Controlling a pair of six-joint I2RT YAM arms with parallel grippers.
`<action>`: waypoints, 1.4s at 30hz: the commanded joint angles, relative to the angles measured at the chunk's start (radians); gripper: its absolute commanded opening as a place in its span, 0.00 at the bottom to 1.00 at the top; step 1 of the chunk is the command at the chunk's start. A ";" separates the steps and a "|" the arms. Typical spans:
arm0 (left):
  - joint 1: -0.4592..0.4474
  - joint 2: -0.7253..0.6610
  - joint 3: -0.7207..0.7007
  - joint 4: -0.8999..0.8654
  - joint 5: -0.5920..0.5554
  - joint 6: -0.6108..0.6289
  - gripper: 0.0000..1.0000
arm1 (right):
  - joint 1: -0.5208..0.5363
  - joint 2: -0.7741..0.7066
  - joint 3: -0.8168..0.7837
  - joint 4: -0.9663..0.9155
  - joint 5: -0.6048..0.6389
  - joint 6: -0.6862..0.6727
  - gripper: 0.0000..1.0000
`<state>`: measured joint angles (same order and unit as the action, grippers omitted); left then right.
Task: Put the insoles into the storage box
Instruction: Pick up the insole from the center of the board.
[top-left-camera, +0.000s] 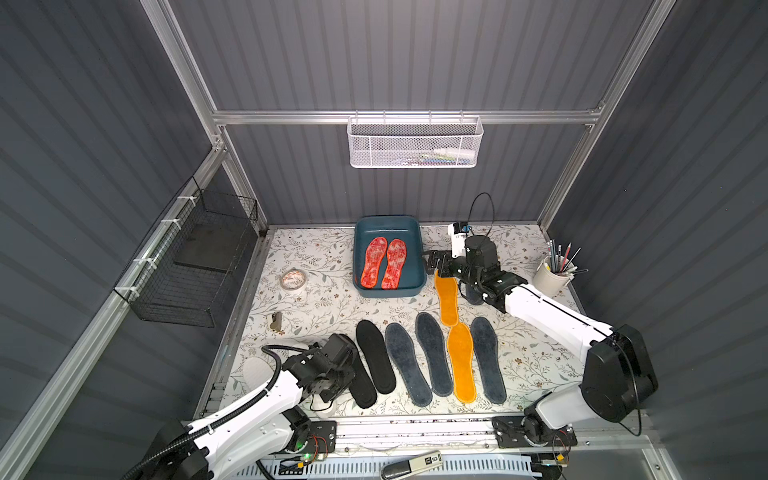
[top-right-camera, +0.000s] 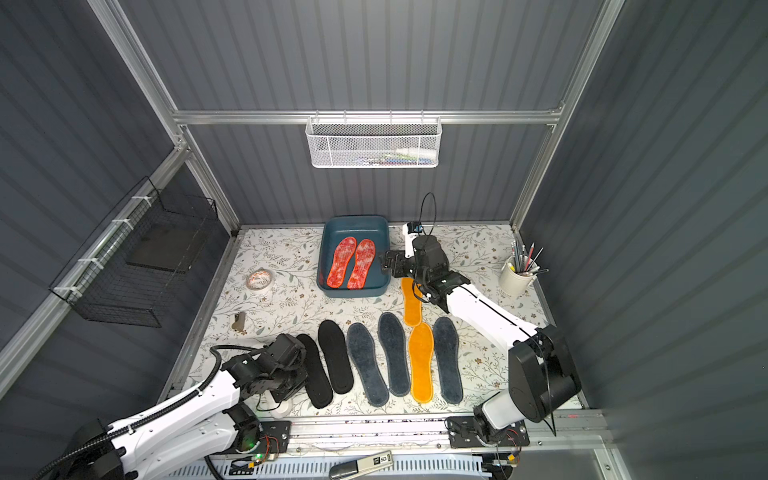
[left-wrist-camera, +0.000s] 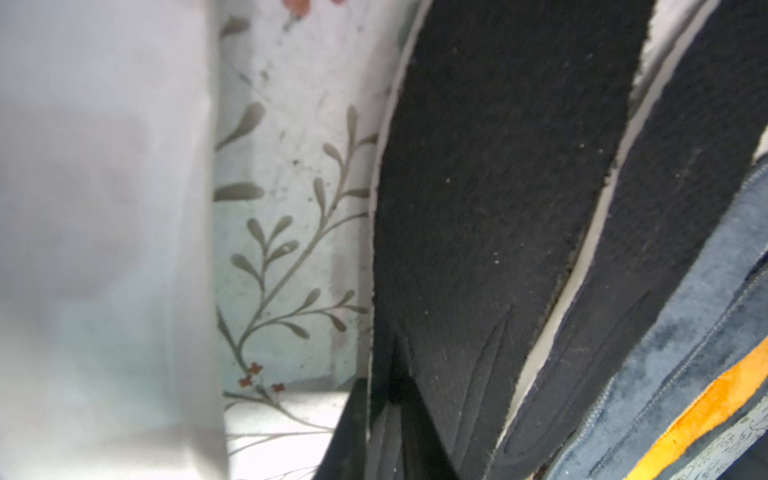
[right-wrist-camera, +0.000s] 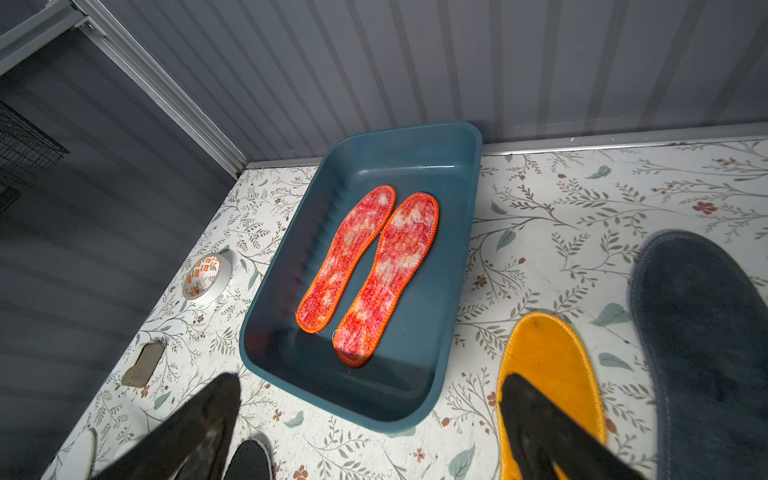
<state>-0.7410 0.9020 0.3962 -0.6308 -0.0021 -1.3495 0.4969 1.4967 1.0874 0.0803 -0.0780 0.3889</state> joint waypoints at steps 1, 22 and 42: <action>-0.005 0.006 0.000 0.003 -0.022 -0.010 0.07 | -0.002 -0.015 -0.012 -0.016 0.010 0.001 0.99; -0.004 -0.128 0.375 -0.220 -0.431 0.339 0.00 | -0.003 -0.058 -0.028 -0.033 -0.009 0.003 0.99; 0.279 0.216 0.370 0.734 0.185 0.824 0.00 | -0.015 -0.186 -0.130 0.082 -0.238 0.043 0.99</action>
<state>-0.4683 1.0718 0.7765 -0.0944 -0.0368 -0.5728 0.4850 1.3258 0.9859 0.0925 -0.2203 0.4046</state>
